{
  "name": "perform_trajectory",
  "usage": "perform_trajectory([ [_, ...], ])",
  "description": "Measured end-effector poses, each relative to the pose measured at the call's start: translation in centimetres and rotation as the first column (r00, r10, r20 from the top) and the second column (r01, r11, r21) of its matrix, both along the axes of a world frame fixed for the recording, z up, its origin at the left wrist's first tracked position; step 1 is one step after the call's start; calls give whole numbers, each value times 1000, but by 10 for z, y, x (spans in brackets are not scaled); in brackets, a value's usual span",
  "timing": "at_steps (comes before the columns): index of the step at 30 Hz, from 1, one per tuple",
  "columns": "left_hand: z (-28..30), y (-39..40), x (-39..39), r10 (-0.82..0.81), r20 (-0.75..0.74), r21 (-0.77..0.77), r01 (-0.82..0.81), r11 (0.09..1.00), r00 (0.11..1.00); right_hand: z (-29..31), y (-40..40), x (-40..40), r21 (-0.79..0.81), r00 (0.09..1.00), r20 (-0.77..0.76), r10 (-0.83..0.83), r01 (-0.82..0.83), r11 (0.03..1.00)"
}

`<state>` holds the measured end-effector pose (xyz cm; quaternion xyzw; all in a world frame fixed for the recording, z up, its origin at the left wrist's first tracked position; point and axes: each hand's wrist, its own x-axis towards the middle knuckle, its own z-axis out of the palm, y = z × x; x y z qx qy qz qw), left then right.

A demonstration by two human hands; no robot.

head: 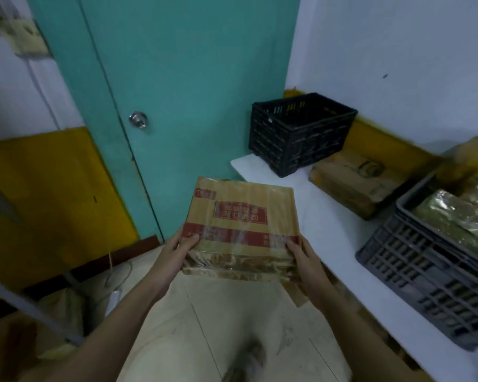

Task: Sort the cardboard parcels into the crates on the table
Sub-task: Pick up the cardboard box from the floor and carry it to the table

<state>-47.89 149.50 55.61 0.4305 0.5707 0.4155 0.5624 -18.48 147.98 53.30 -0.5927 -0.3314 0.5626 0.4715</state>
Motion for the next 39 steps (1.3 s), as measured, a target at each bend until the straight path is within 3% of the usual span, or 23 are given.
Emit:
perform_trajectory([
  [12,8,235,83,-302,-110,-37,300,953,947,-3,153,70,-16,978,-3,-210,210,978],
  [17,-16,295,133,-466,-90,-141,452,881,880,-24,169,94,-90,942,59,-330,335,938],
  [21,-43,344,181,-538,-136,-135,522,842,832,-44,176,99,-148,901,77,-427,434,889],
  [25,-75,384,218,-650,-227,-134,638,758,725,-64,184,105,-180,846,134,-515,532,827],
  [29,-98,423,249,-745,-360,-180,742,646,562,-78,208,107,-221,793,187,-580,609,762],
  [34,-106,460,283,-855,-355,-266,836,479,377,-83,245,116,-172,692,262,-673,720,673],
  [39,-116,472,299,-852,-483,-217,915,341,202,-89,268,128,-183,570,339,-749,821,541],
])
